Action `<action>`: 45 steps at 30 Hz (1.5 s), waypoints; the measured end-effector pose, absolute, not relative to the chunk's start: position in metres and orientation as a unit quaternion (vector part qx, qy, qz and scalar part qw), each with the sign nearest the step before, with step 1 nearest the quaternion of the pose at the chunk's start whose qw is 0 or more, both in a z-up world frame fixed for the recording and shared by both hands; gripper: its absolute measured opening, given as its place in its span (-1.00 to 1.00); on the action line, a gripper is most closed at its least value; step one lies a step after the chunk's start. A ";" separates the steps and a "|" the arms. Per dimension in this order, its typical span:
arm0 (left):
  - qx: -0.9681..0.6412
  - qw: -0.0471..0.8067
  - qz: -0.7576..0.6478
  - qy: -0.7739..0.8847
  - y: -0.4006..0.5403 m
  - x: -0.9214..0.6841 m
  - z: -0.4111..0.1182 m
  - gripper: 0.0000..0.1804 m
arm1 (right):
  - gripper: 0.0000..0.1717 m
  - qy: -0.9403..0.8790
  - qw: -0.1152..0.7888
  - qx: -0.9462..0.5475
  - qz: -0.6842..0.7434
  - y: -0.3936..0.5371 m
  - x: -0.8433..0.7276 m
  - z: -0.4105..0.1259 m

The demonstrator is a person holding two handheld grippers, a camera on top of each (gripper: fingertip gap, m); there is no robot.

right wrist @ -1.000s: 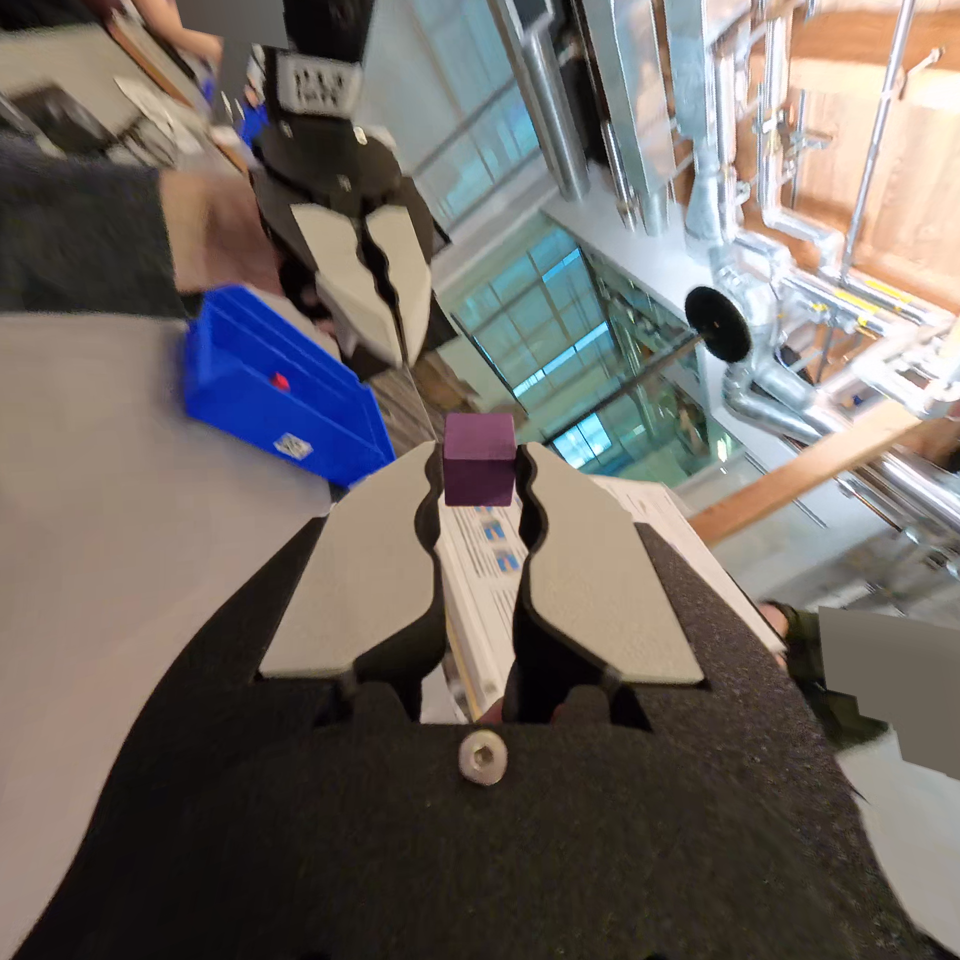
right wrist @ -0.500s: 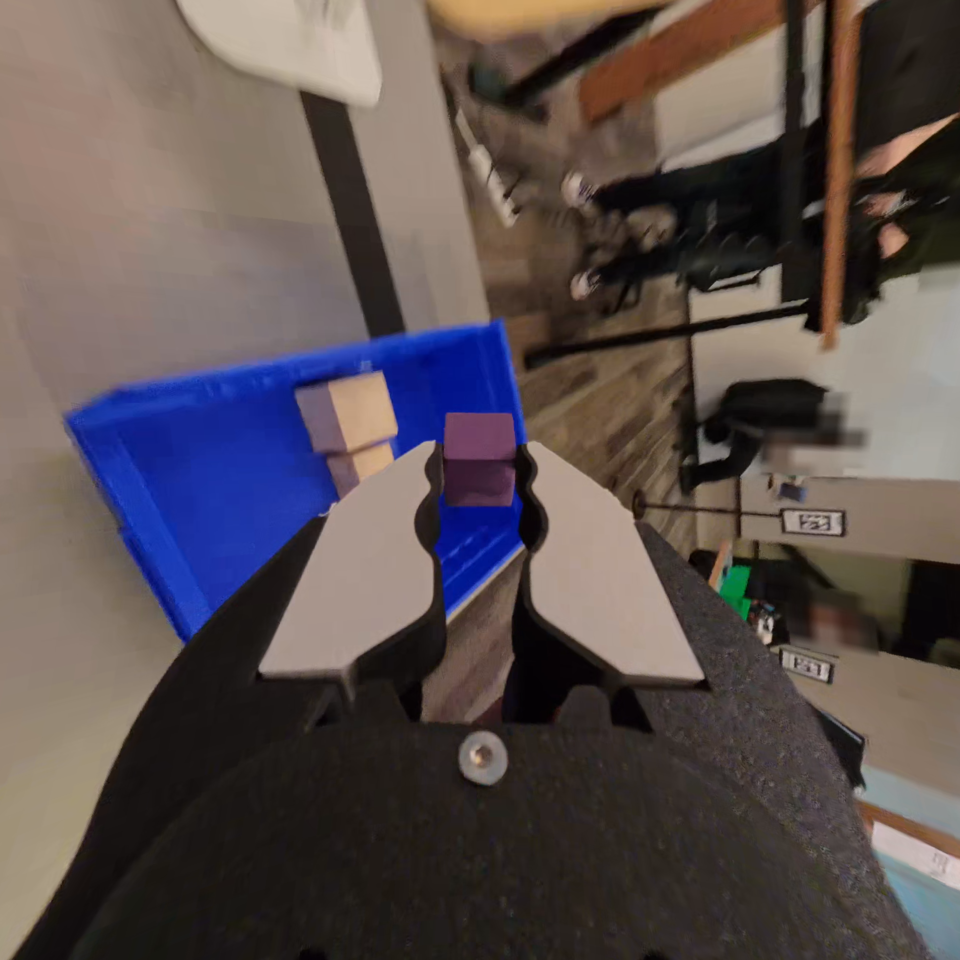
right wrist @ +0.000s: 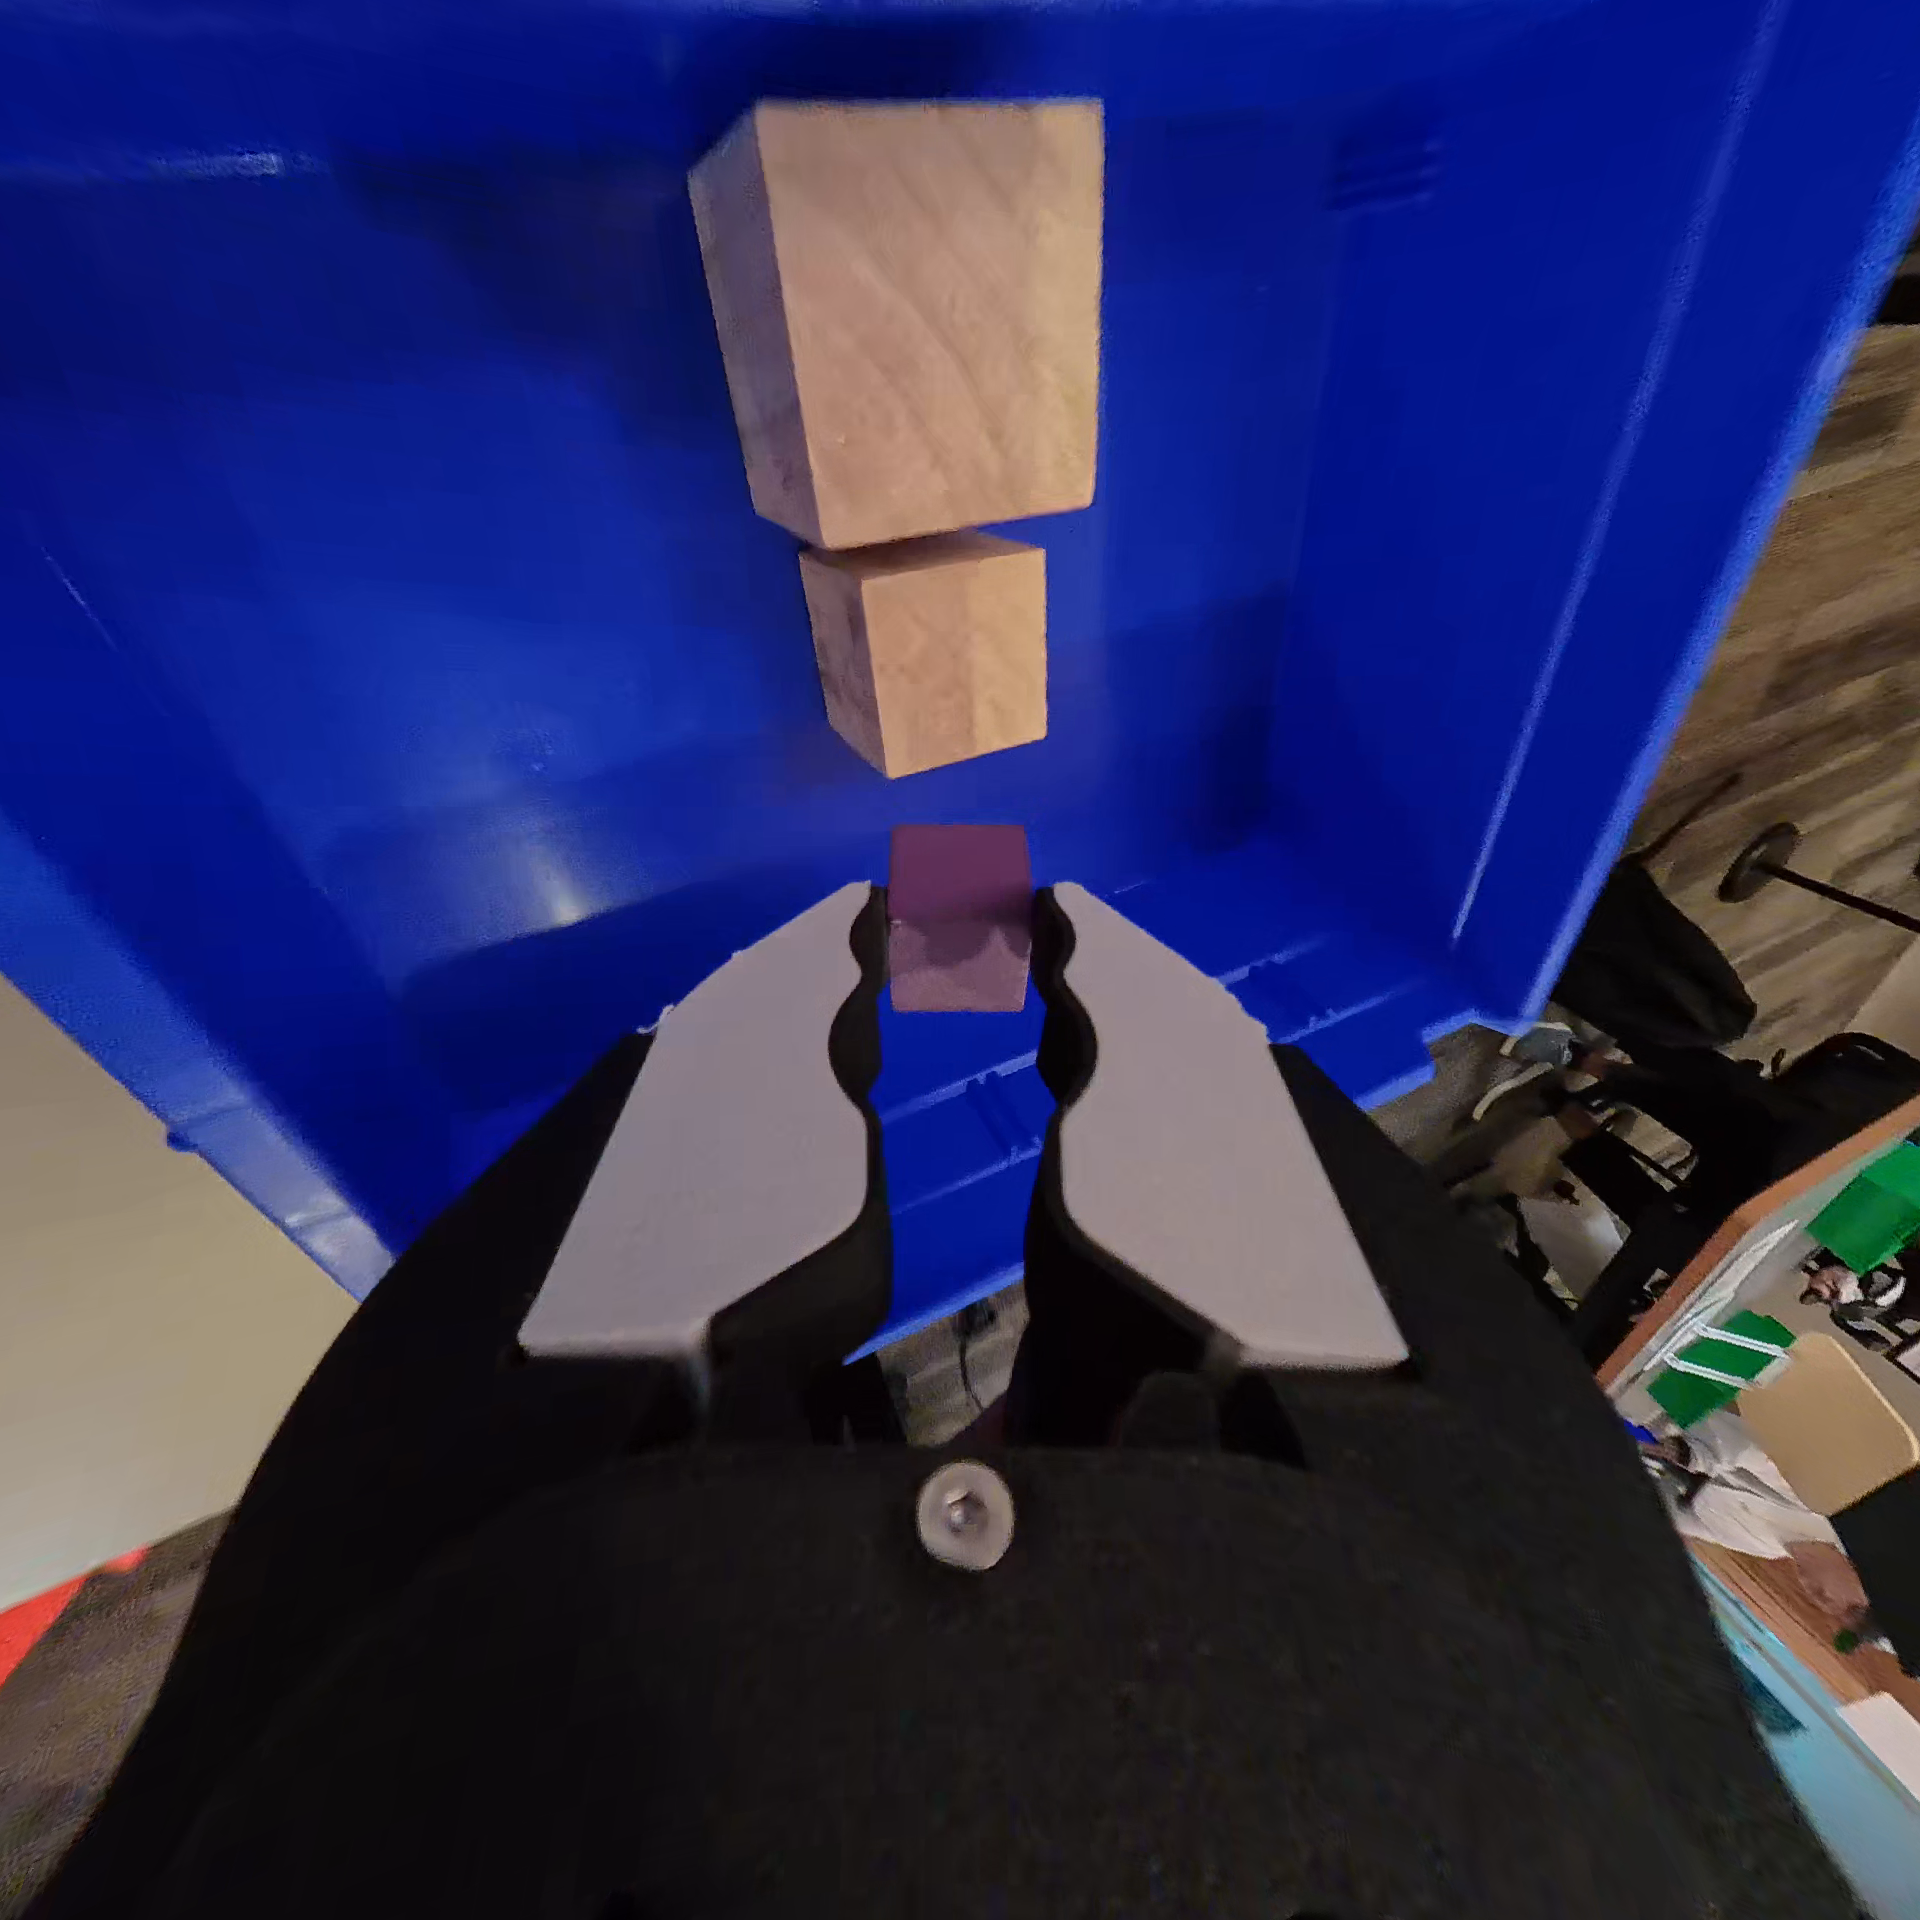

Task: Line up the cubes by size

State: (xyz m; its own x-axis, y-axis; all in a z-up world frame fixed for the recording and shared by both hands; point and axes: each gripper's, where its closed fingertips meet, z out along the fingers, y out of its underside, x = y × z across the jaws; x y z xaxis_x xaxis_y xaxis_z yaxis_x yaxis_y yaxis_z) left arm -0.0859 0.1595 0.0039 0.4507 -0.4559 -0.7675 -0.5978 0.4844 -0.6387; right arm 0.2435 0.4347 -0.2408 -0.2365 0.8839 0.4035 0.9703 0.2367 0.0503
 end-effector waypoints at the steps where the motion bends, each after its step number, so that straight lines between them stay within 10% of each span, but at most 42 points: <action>1: -0.506 0.685 0.052 0.521 0.160 -0.087 0.003 -1.00 | -0.69 -0.775 0.132 -0.599 -0.153 0.437 0.246 -0.246; 30: -0.520 0.669 0.049 0.529 0.172 -0.088 -0.012 -1.00 | -0.69 -0.805 0.009 -0.570 -0.161 0.452 0.249 -0.300; 38: -0.518 0.669 0.051 0.530 0.171 -0.090 -0.016 -1.00 | -0.48 -0.779 0.059 -0.585 -0.215 0.456 0.249 -0.255; 45: -0.515 0.675 0.061 0.524 0.166 -0.094 -0.009 -1.00 | -0.59 -0.729 0.278 -0.562 -0.274 0.398 0.194 -0.146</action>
